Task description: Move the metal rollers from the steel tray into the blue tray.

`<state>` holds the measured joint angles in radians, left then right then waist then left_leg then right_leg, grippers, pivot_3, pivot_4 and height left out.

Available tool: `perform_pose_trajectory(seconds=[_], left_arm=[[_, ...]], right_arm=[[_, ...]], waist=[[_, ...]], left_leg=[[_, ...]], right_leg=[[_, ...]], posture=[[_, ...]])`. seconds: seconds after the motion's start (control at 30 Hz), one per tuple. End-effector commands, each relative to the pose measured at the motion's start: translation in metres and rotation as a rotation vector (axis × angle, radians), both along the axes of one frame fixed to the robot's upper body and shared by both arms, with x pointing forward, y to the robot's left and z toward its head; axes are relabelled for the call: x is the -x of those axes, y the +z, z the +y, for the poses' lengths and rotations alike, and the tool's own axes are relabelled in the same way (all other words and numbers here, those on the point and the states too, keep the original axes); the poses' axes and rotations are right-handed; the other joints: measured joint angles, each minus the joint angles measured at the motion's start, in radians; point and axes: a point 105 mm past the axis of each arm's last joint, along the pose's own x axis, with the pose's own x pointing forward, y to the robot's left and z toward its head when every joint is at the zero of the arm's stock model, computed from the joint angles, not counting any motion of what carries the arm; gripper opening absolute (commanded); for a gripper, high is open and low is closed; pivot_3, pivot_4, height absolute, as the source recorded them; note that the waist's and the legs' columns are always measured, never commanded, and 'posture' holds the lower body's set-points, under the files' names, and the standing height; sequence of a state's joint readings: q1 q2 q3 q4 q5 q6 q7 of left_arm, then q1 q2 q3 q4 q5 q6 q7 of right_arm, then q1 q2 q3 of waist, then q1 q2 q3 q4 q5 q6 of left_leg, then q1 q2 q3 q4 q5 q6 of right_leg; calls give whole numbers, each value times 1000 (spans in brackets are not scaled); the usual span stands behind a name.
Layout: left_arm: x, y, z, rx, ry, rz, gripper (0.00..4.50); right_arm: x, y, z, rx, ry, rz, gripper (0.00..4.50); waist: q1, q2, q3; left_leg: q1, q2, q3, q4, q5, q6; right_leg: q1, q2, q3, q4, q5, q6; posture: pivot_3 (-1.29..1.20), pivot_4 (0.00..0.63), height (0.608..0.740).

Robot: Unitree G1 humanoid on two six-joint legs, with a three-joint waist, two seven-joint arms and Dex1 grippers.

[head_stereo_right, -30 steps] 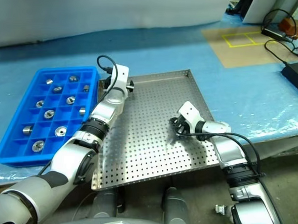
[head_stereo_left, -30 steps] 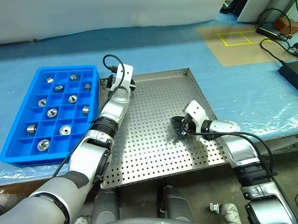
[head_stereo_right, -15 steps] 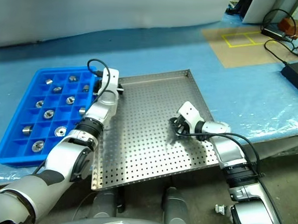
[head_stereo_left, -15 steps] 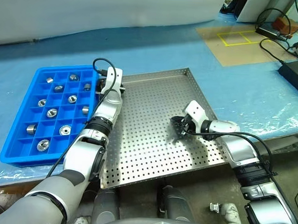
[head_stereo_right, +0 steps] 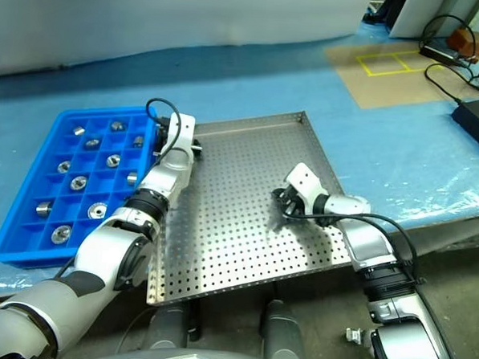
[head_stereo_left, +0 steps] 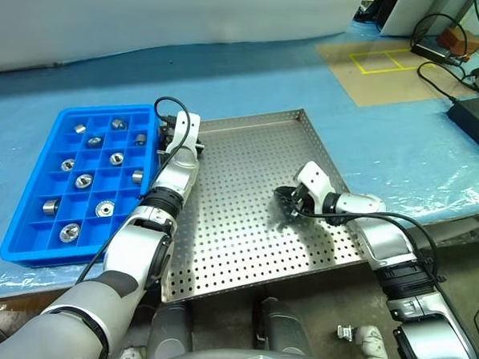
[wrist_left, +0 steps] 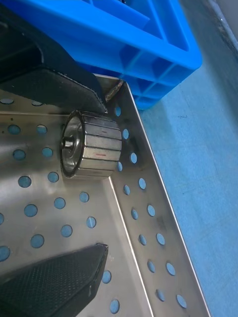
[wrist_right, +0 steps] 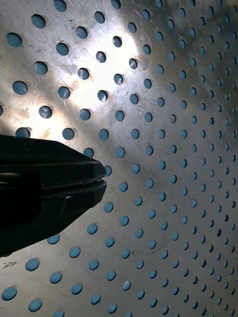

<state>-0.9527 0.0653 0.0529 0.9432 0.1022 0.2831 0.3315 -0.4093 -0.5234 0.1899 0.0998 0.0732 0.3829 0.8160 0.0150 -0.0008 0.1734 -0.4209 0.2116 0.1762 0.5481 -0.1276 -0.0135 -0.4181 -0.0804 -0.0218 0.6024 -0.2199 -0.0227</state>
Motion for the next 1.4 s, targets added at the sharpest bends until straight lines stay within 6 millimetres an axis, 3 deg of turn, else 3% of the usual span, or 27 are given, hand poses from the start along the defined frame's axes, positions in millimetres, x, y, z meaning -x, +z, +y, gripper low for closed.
perform_pose_trajectory(seconds=[0.03, 0.17, 0.63, 1.03, 1.13, 1.27, 1.4], left_arm=[[-2, 7, -13, 13, -52, -19, 4469], [-2, 8, -18, 33, -65, -24, 4469], [-4, 4, 20, -11, 121, -17, 4469], [0, -19, 13, 24, 92, 75, 4469], [0, -19, 9, 46, 71, 75, 3912], [0, -18, 7, 33, 72, 77, 2656], [0, -18, 7, 33, 68, 80, 2656]], right_arm=[[5, -11, 0, 17, -1, 32, 0], [4, -11, 0, 16, -4, 30, 0], [8, -16, -2, 23, -13, 42, 0], [11, -16, -5, 22, -33, 44, 0], [10, -16, -6, 21, -36, 41, 0], [10, -16, -5, 19, -35, 41, 0], [10, -16, -4, 21, -34, 40, 0]], waist=[[0, 0, 0], [0, 0, 0], [-2, 0, 0], [-3, 0, 0], [-3, 0, -1], [-3, 0, -1], [-2, 0, -1]], left_leg=[[0, 0, 0, 0, 0, 0], [0, 0, 0, 0, 0, 0], [0, 0, 0, 0, 0, 0], [2, 0, 0, -1, 0, 0], [2, 0, 0, -1, 0, 0], [2, -1, 0, -1, 0, 0], [2, -1, 0, -1, 0, 0]], right_leg=[[0, 0, 0, 0, 0, 0], [0, 0, 0, 0, 0, 0], [0, 0, 0, 0, 0, 0], [1, 0, 0, 0, 0, 0], [2, 0, 0, 0, 0, 0], [2, 0, 0, -1, 0, 0], [2, 0, 0, 0, 0, 0]], posture=[[-252, 150, 740], [-255, 150, 740], [-271, 150, 740], [-291, 150, 740], [-290, 150, 740], [-288, 150, 740], [-286, 150, 740]])
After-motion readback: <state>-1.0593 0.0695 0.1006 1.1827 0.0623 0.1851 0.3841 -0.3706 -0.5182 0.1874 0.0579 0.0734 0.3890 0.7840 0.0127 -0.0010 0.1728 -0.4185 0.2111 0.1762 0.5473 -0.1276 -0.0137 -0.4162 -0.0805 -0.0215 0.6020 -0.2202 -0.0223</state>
